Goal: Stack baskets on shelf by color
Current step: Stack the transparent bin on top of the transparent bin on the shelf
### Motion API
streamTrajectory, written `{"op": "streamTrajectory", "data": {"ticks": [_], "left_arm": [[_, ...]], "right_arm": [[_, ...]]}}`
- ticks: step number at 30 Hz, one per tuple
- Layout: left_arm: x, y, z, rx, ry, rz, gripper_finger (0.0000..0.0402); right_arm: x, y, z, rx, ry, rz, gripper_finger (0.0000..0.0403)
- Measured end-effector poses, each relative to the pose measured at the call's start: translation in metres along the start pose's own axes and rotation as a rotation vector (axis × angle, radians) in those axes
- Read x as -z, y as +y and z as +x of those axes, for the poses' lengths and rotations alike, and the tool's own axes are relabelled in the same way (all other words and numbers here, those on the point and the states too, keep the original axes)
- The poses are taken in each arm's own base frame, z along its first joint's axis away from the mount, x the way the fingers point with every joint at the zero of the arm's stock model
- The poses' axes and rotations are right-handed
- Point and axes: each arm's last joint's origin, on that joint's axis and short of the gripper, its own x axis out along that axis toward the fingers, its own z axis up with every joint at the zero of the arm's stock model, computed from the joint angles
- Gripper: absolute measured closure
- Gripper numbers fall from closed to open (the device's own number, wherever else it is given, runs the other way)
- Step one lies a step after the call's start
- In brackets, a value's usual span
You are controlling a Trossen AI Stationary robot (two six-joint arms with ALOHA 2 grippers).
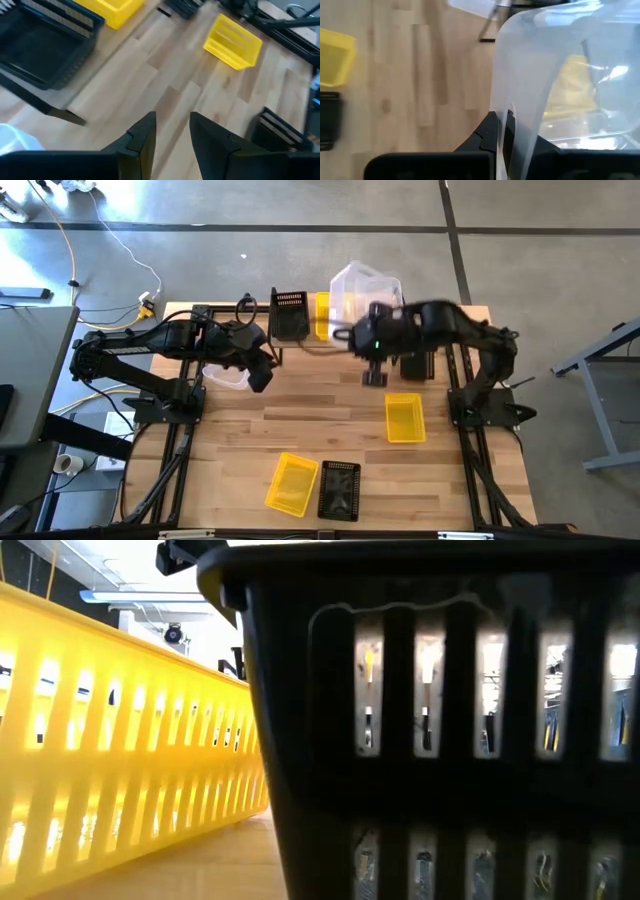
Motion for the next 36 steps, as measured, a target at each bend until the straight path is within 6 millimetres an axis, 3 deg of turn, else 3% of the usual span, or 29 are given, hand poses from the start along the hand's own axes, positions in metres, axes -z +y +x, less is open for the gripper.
{"op": "streamTrajectory", "data": {"ticks": [11, 16, 21, 32, 36], "left_arm": [[-0.009, 0.017, 0.001, -0.202, -0.101, -0.029, 0.0293], [-0.012, 0.025, 0.002, -0.228, -0.106, -0.047, 0.0293], [-0.014, 0.029, 0.002, -0.243, -0.109, -0.063, 0.0294], [-0.016, 0.033, 0.002, -0.258, -0.113, -0.078, 0.0293], [-0.016, 0.033, 0.003, -0.258, -0.113, -0.078, 0.0293]], "right_arm": [[0.019, -0.086, 0.012, 0.093, 0.069, -0.024, 0.0403], [0.027, -0.111, 0.016, 0.06, 0.075, 0.028, 0.0403], [0.032, -0.119, 0.02, 0.051, 0.092, 0.054, 0.0403], [0.04, -0.112, 0.056, -0.036, 0.22, 0.018, 0.0403], [0.045, -0.11, 0.059, -0.024, 0.253, -0.004, 0.0403]]}}
